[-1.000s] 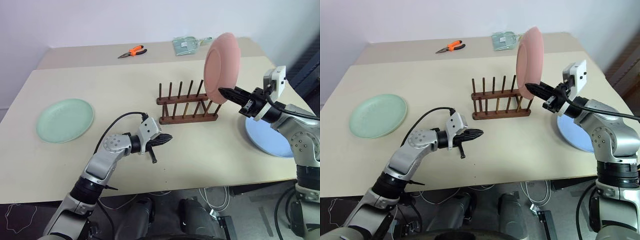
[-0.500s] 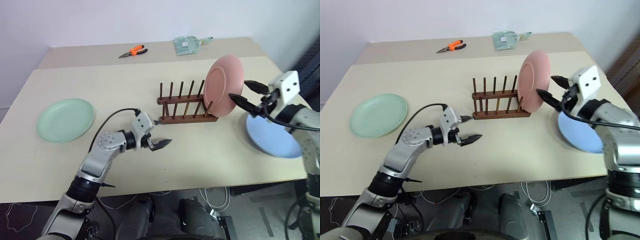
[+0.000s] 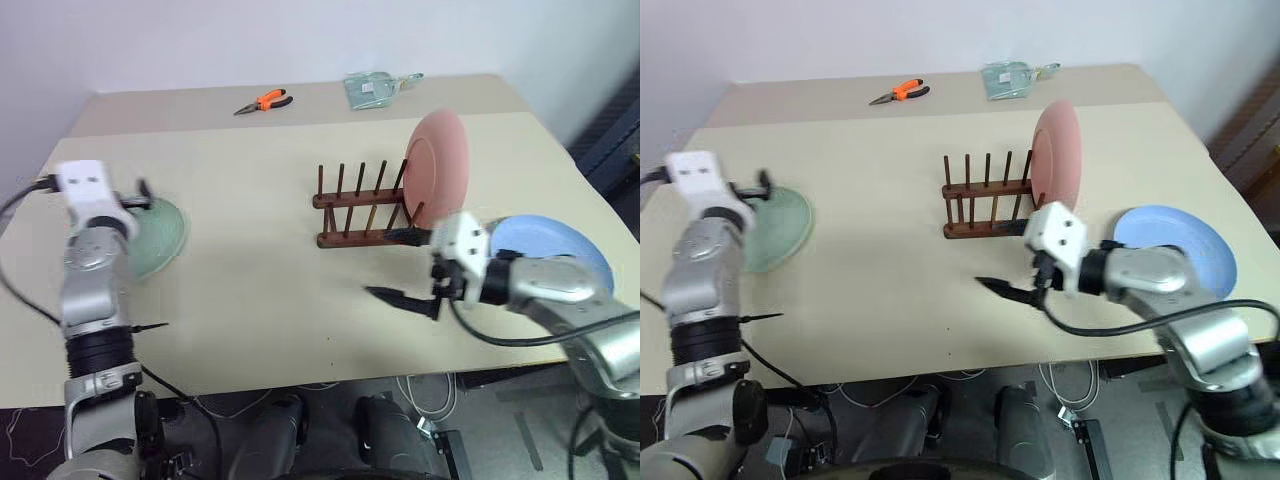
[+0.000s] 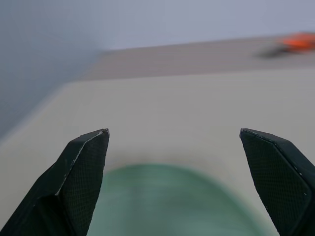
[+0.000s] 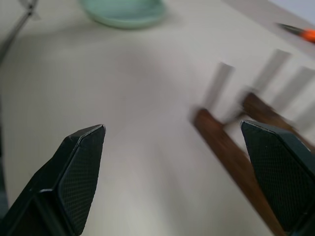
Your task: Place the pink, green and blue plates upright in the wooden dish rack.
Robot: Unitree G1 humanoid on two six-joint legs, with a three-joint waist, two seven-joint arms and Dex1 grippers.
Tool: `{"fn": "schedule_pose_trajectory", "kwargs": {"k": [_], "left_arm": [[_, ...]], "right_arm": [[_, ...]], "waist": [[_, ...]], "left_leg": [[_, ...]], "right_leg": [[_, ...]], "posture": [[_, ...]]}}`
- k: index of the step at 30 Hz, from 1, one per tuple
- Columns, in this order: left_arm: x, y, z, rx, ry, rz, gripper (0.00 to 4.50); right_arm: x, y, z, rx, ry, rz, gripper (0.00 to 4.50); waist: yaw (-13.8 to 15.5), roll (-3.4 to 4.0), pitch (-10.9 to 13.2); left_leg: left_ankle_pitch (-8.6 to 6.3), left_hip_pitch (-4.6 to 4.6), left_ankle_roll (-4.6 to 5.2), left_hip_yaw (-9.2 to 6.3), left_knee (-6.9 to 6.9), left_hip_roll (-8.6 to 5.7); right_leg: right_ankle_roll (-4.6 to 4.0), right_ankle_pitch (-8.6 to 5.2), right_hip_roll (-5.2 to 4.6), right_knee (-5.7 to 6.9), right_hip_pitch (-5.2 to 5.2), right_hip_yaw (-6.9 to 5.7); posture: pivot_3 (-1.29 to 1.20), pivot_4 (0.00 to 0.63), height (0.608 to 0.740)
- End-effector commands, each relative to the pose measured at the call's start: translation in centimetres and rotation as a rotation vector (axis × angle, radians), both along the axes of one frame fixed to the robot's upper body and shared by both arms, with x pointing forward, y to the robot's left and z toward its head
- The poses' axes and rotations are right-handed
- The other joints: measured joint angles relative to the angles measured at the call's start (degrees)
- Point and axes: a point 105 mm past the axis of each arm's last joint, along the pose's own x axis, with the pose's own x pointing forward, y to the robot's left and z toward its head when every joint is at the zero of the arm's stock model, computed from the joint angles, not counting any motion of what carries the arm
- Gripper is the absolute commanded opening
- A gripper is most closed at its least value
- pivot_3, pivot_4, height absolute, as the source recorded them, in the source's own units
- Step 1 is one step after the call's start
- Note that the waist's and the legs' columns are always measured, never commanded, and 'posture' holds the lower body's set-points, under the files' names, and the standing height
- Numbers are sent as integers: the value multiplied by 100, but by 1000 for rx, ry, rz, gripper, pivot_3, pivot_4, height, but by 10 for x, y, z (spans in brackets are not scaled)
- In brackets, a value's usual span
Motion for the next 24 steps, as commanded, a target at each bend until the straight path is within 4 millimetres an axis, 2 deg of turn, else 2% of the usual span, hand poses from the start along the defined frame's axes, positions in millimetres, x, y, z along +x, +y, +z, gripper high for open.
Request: {"fn": "schedule_pose_trajectory", "kwargs": {"k": [1,4,8,11,13,16,18,21,24], "left_arm": [[-36,42,4,-63,10,271,4338],[-48,46,-11,-172,57,320,4338],[-59,24,-54,-466,110,269,4338],[-61,4,-78,-686,127,212,3529],[-59,-3,-82,-758,119,186,2506],[-59,-4,-81,-809,81,203,1017],[-53,-5,-73,-771,73,168,57],[-38,-15,-52,-665,42,52,57],[-18,-36,-11,-509,-51,-115,57]], "right_arm": [[12,9,-4,-36,-66,9,4471],[20,9,-6,-51,-86,13,4471],[26,9,-4,-50,-111,24,4471],[28,10,-4,-49,-126,21,4500],[29,10,-3,-44,-134,17,4500],[29,10,-2,-30,-126,8,4500],[29,10,-2,-22,-109,3,4500],[27,8,-1,-12,-83,3,4500],[30,6,7,-15,-139,-19,4500]], "waist": [[2,-9,-3],[38,-17,-8],[103,-18,-9],[122,-32,-8],[127,-26,-12],[135,-27,-12],[138,-30,-14],[138,-31,-13],[139,-36,-12]], "left_leg": [[-1,1,-1,0,2,0],[-6,1,-10,-4,5,-3],[-8,2,-13,-3,6,-4],[-8,3,-15,-6,6,-3],[-7,5,-18,-6,6,-1],[-7,9,-20,-5,6,-2],[-7,9,-20,-6,7,-2],[-7,11,-21,-5,5,-2],[-6,10,-22,-5,6,-3]], "right_leg": [[2,2,1,0,1,-2],[4,3,3,1,3,-7],[4,3,2,2,5,-6],[4,3,4,4,5,-8],[4,3,3,10,2,-8],[4,3,3,10,8,-8],[4,3,4,9,9,-9],[3,3,4,10,8,-7],[2,3,4,8,9,-7]], "posture": [[0,150,719],[0,150,719],[0,150,719],[0,150,719],[0,150,719],[0,150,719],[0,150,719],[0,150,719],[0,150,719]]}}
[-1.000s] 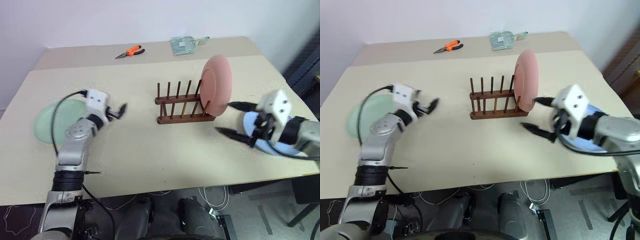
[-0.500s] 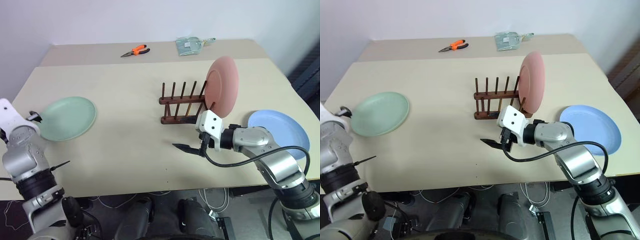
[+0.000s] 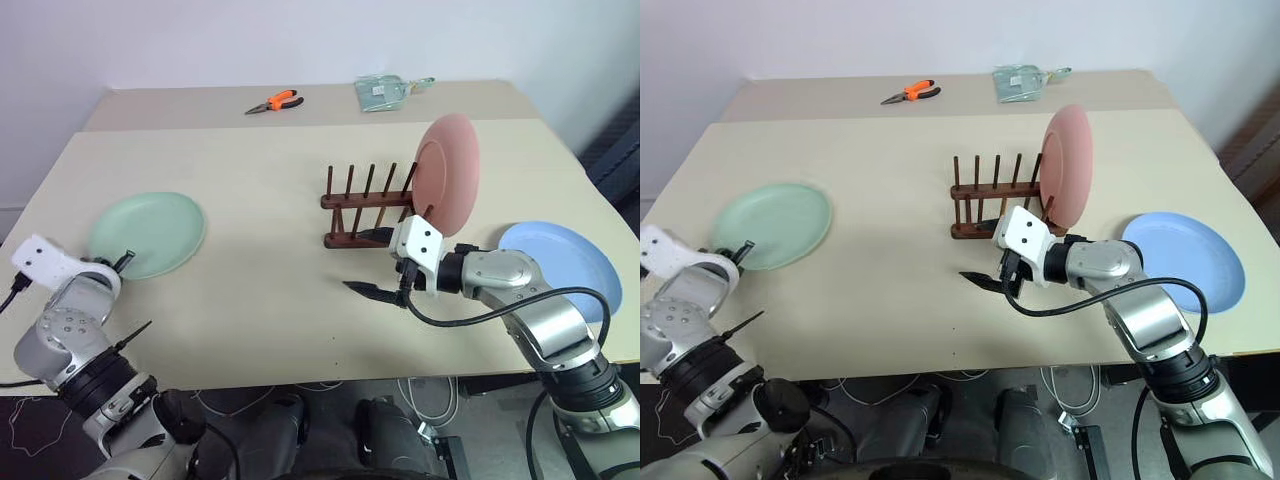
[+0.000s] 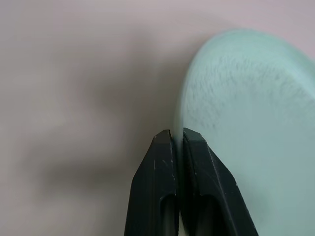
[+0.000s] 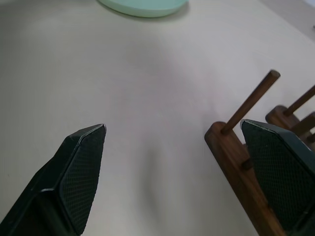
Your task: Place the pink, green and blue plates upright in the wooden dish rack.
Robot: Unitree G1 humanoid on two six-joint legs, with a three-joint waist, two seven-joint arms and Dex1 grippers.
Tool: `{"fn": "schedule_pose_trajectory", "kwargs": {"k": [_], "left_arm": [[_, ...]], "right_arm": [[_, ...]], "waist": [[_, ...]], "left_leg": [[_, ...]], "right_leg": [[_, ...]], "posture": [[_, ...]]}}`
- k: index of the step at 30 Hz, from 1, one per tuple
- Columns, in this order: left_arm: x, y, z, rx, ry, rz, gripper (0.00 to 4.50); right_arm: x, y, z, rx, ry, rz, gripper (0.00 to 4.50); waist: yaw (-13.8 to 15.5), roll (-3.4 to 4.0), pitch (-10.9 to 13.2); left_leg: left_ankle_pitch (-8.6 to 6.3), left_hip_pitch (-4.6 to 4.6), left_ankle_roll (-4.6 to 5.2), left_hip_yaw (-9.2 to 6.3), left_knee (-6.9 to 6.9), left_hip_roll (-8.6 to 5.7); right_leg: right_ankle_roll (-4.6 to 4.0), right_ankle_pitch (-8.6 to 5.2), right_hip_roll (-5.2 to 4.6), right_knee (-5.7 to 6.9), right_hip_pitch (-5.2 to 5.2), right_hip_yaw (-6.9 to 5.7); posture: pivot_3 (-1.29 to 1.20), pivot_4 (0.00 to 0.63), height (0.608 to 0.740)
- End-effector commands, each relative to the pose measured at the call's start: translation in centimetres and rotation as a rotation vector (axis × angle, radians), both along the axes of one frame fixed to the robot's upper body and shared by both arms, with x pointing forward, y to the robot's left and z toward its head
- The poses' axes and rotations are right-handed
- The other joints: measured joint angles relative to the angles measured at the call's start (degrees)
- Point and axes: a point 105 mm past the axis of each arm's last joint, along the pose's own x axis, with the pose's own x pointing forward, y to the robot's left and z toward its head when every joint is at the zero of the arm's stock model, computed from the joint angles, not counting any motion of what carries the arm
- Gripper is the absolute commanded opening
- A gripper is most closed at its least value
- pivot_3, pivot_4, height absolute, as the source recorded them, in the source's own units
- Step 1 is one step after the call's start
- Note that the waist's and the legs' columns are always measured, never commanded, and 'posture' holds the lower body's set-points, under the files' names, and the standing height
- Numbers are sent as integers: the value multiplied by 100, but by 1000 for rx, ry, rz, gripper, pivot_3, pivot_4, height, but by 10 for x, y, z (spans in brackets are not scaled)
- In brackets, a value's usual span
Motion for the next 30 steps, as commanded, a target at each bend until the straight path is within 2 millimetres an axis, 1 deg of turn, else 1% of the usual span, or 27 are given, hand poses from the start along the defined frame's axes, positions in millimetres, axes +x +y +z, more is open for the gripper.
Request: {"fn": "schedule_pose_trajectory", "kwargs": {"k": [1,3,4,6,8,10,12,17,20,23,24,26,27,29,30], "left_arm": [[26,-34,65,225,-213,-193,57],[39,-73,99,325,-329,-361,57],[44,-92,112,354,-372,-435,57],[50,-119,126,383,-410,-532,57],[54,-141,137,407,-438,-606,57],[56,-160,144,423,-449,-667,57],[58,-177,149,459,-445,-721,57],[54,-207,157,436,-477,-822,57],[51,-217,159,393,-485,-851,0],[50,-220,158,366,-482,-857,0],[50,-220,157,367,-479,-856,0],[50,-220,156,369,-473,-856,0],[50,-219,155,376,-469,-856,0],[49,-219,155,362,-480,-858,0],[49,-218,157,342,-497,-857,318]], "right_arm": [[3,1,28,8,-153,-11,4500],[9,7,40,-11,-266,-20,4500],[13,11,46,-20,-317,-17,4500],[16,22,56,-13,-395,-4,4500],[17,34,63,-17,-464,22,4500],[19,42,64,-53,-529,36,4500],[28,46,65,-97,-594,16,4500],[49,52,60,-210,-721,-31,4500],[54,52,51,-289,-765,-22,3702],[55,50,44,-318,-774,-15,2103],[56,50,43,-325,-777,-16,1624],[56,48,43,-335,-787,-19,497],[57,47,44,-334,-791,-23,27],[57,46,46,-333,-808,-33,27],[58,44,48,-338,-823,-40,4]], "waist": [[-6,-1,1],[-15,-3,3],[-15,-2,3],[-21,-3,3],[-41,-2,2],[-76,-2,2],[-137,-2,2],[-178,-3,4],[-177,-4,4],[-178,-3,5],[-184,-3,5],[-197,-3,5],[-198,-3,5],[-187,-3,4],[-182,-3,4]], "left_leg": [[0,-1,0,0,0,0],[0,-1,-1,2,-1,0],[1,-3,-3,3,-1,0],[3,-4,-5,2,-2,0],[3,-3,-5,3,-5,0],[14,-1,-33,3,-9,0],[19,-1,-39,3,-11,1],[28,-2,-38,2,-8,1],[28,-1,-38,1,-11,1],[29,-2,-38,1,-10,1],[30,-1,-39,1,-10,1],[31,-1,-40,1,-10,1],[31,-1,-41,1,-10,1],[31,-1,-41,1,-10,2],[31,-1,-41,1,-9,1]], "right_leg": [[0,0,0,0,0,0],[-1,1,-1,0,-3,2],[-2,1,0,0,-4,2],[-4,2,1,0,-6,2],[-4,2,1,-1,-5,2],[-3,2,1,0,-7,4],[-4,2,3,0,-11,6],[-4,3,6,6,-12,5],[-4,2,7,6,-12,6],[-4,2,12,6,-13,6],[-4,2,13,7,-13,6],[-4,3,14,9,-14,7],[-4,3,16,10,-15,7],[-4,3,17,10,-15,7],[-4,3,16,10,-14,8]], "posture": [[0,150,719],[0,150,719],[0,150,719],[0,150,719],[0,150,719],[0,150,719],[0,150,719],[0,150,719],[0,150,719],[0,150,719],[0,150,719],[0,150,719],[0,150,719],[0,150,719],[0,150,719]]}}
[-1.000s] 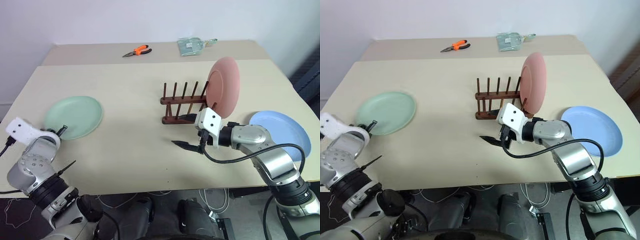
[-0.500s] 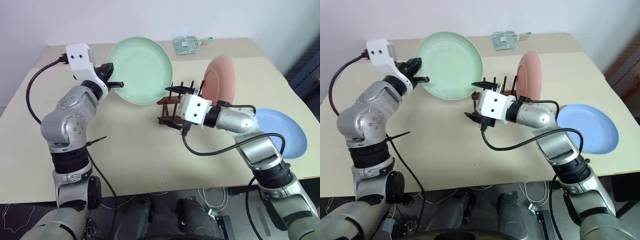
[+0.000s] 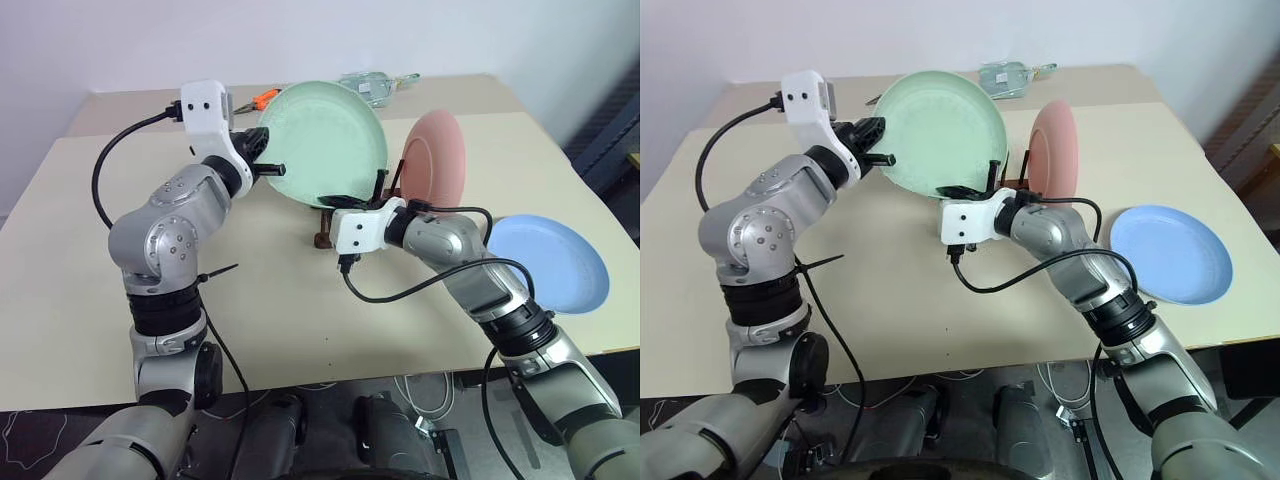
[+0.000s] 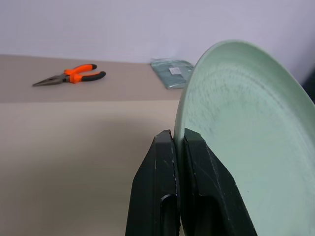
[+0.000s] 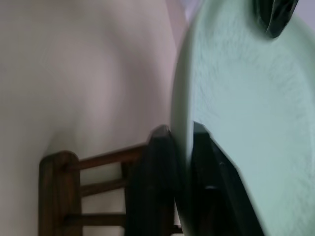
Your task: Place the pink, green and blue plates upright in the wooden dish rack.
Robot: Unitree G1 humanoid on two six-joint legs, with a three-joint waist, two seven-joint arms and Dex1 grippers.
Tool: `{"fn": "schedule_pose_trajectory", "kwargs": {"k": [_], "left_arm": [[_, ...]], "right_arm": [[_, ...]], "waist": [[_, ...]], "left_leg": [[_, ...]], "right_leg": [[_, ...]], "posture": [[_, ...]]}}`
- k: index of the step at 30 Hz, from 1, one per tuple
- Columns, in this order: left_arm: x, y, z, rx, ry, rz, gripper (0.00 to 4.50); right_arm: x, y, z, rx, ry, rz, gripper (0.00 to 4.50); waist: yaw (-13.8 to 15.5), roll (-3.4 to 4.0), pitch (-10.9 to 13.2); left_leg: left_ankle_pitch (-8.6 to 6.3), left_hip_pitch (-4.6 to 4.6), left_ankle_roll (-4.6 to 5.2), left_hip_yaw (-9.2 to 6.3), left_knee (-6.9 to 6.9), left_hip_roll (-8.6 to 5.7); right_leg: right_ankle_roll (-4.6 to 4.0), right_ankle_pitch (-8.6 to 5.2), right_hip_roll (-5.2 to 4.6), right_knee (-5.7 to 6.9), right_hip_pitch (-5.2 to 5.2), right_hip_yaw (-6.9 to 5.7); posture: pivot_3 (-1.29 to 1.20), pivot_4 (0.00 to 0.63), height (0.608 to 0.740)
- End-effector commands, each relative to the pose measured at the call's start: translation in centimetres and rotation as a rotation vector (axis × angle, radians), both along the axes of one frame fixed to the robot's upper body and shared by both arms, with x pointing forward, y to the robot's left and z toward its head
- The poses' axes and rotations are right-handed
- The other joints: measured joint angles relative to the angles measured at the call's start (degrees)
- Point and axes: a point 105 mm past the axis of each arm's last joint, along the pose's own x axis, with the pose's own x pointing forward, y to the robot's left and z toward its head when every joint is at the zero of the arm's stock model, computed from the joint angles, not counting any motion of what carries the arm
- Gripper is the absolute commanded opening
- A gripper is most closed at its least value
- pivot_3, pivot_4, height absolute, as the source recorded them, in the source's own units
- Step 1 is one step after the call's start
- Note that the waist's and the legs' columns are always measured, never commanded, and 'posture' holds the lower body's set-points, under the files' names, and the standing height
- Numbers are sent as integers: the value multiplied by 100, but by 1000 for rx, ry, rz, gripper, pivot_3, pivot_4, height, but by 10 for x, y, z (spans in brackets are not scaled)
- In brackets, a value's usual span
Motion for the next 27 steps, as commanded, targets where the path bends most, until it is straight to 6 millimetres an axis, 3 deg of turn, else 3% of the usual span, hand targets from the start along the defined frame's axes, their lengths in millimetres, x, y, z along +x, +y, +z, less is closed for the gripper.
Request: {"fn": "schedule_pose_trajectory", "kwargs": {"k": [1,4,7,8,10,13,16,18,20,24,27], "left_arm": [[-10,-5,24,-61,-104,-48,686],[-10,5,41,-110,-182,-5,1869],[-5,40,61,-143,-284,149,3420],[-4,53,65,-146,-308,200,3420],[-2,75,64,14,-366,300,3420],[-1,88,58,108,-399,335,3420],[0,98,34,215,-392,319,3420],[-5,80,2,372,-386,188,3420],[-14,64,-33,420,-340,54,3420],[-22,52,-68,396,-264,-24,3420],[-25,46,-79,368,-238,-47,3420]], "right_arm": [[3,-8,15,25,-70,-31,0],[3,-10,20,38,-93,-38,0],[2,-17,27,95,-115,-64,0],[0,-21,29,119,-117,-74,0],[-5,-30,32,177,-111,-87,0],[-13,-38,36,243,-92,-88,0],[-25,-42,47,397,-17,-54,0],[-32,-43,60,574,74,-25,0],[-40,-41,68,695,164,18,0],[-47,-35,67,715,223,46,0],[-50,-31,66,715,243,65,0]], "waist": [[8,0,0],[23,-1,1],[17,-1,1],[9,-1,0],[-14,1,0],[-14,3,-2],[21,3,-2],[14,4,-2],[11,8,-4],[21,9,-3],[19,9,-3]], "left_leg": [[0,0,0,0,1,0],[0,-1,0,-1,3,0],[0,-1,0,-1,2,-1],[0,0,-2,-1,1,0],[1,2,-2,1,-4,1],[2,8,-3,7,-16,2],[1,8,-2,6,-7,2],[0,8,0,3,-6,2],[-1,8,2,4,-9,2],[-25,7,42,-1,-6,3],[-26,8,41,-3,-5,4]], "right_leg": [[0,0,0,0,0,0],[0,0,0,0,2,-1],[0,0,-1,-1,1,-1],[-1,0,0,0,1,-1],[-1,0,-4,0,-1,3],[-2,0,1,1,-4,12],[-2,0,4,0,2,12],[-2,1,3,-1,4,10],[-3,0,-7,-2,4,13],[-8,2,-8,-2,3,14],[-9,2,-9,-2,4,10]], "posture": [[0,150,719],[0,150,719],[0,150,719],[0,150,719],[0,150,719],[0,150,719],[0,150,719],[0,150,719],[0,150,719],[0,150,719],[0,150,719]]}}
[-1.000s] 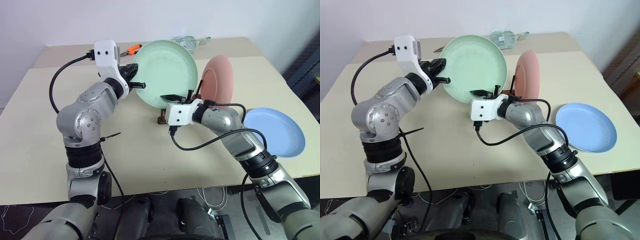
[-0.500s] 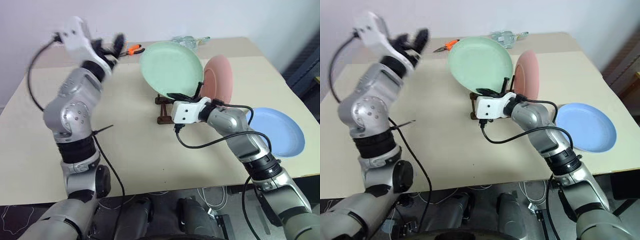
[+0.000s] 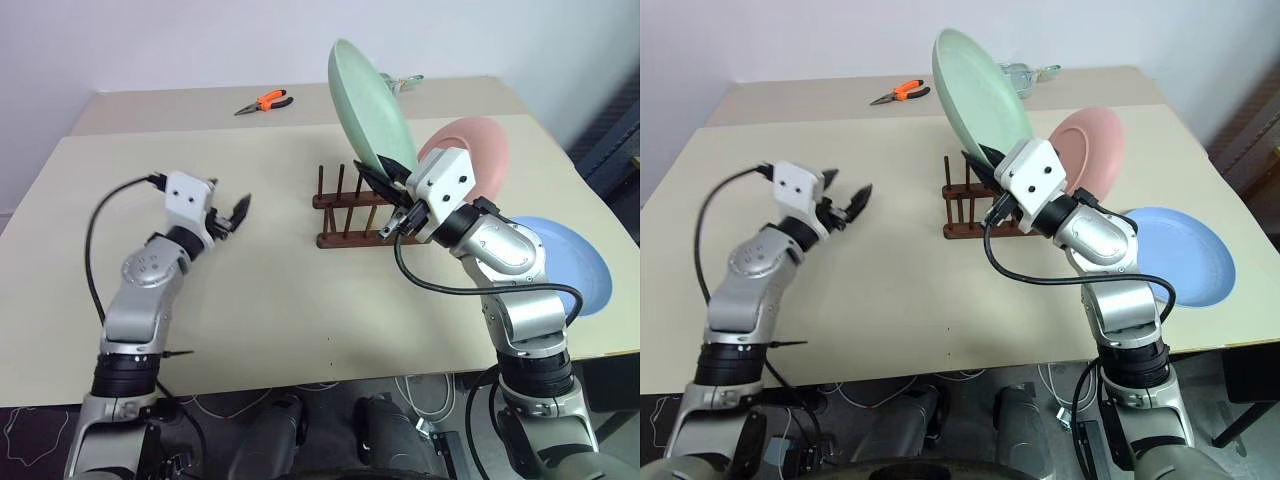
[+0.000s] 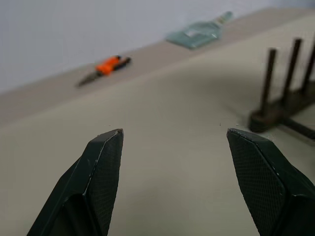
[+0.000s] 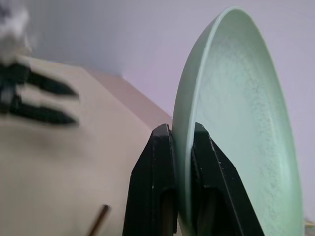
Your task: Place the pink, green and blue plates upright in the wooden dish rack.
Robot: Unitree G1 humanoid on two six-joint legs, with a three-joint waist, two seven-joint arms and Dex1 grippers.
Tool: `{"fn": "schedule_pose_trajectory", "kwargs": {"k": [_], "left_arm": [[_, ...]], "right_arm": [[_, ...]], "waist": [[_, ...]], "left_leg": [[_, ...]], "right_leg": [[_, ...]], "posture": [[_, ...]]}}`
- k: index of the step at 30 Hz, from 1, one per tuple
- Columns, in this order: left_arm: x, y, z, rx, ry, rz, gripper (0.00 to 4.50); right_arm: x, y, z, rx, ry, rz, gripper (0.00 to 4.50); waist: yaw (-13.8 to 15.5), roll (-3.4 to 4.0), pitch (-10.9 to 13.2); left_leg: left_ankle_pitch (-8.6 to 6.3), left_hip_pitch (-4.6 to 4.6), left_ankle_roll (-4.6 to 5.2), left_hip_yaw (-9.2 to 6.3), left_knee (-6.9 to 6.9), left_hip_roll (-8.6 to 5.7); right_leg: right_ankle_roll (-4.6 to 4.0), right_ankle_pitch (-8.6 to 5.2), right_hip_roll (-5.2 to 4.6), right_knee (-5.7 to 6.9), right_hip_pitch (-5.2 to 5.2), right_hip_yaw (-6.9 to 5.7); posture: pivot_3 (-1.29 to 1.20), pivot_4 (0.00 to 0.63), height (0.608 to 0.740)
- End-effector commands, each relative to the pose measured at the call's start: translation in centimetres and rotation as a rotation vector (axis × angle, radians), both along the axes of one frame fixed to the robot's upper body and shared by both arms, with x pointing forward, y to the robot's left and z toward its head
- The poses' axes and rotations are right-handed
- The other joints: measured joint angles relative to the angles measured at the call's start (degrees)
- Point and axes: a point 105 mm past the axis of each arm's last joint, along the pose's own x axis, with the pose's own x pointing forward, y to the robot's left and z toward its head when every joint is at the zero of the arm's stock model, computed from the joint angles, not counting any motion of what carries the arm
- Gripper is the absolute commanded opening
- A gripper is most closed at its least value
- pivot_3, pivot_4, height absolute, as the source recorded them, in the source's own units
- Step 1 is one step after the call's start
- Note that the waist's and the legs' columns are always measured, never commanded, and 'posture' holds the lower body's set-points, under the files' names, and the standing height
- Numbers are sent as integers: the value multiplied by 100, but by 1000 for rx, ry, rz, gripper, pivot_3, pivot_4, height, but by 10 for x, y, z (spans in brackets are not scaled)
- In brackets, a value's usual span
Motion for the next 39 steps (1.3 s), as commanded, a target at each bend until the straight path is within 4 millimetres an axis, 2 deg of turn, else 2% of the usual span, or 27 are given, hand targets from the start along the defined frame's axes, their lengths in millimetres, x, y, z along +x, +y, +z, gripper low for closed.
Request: {"fn": "schedule_pose_trajectory", "kwargs": {"k": [1,5,8,10,21,28,35,39], "left_arm": [[-6,-9,16,-10,-77,-37,3420],[-13,-16,11,-28,-60,-101,3420],[-27,-25,-7,22,12,-220,3420],[-37,-31,-15,56,41,-283,3420],[-61,-56,-33,66,146,-446,3420],[-66,-61,-36,66,164,-467,3420],[-70,-71,-39,64,172,-508,3420],[-72,-74,-39,65,171,-519,3489]], "right_arm": [[-11,6,11,33,-30,44,0],[-13,9,26,250,88,100,0],[-11,6,29,512,265,147,0],[-10,4,29,598,333,161,0],[4,-15,28,701,411,98,0],[9,-22,28,758,440,86,0],[26,-26,12,762,534,26,0],[31,-27,11,728,526,-4,1627]], "waist": [[-4,0,0],[-32,5,1],[-50,8,-1],[-48,14,0],[-38,30,6],[-44,36,9],[-46,38,10],[-46,40,11]], "left_leg": [[0,0,0,0,0,0],[1,0,1,1,-6,4],[1,0,1,1,-9,6],[1,0,1,1,-11,6],[0,0,2,2,-14,6],[0,0,3,2,-15,7],[0,0,3,2,-16,7],[0,0,3,3,-18,7]], "right_leg": [[0,0,-1,0,0,0],[0,0,0,0,-4,2],[-1,0,3,2,-6,3],[-1,0,3,2,-7,5],[-15,-5,2,-3,-7,2],[-18,-7,2,-3,-7,2],[-18,-7,2,-4,-6,3],[-19,-7,1,-5,-7,3]], "posture": [[0,150,719],[0,150,719],[0,150,719],[0,150,719],[0,150,719],[0,150,719],[0,150,719],[0,150,719]]}}
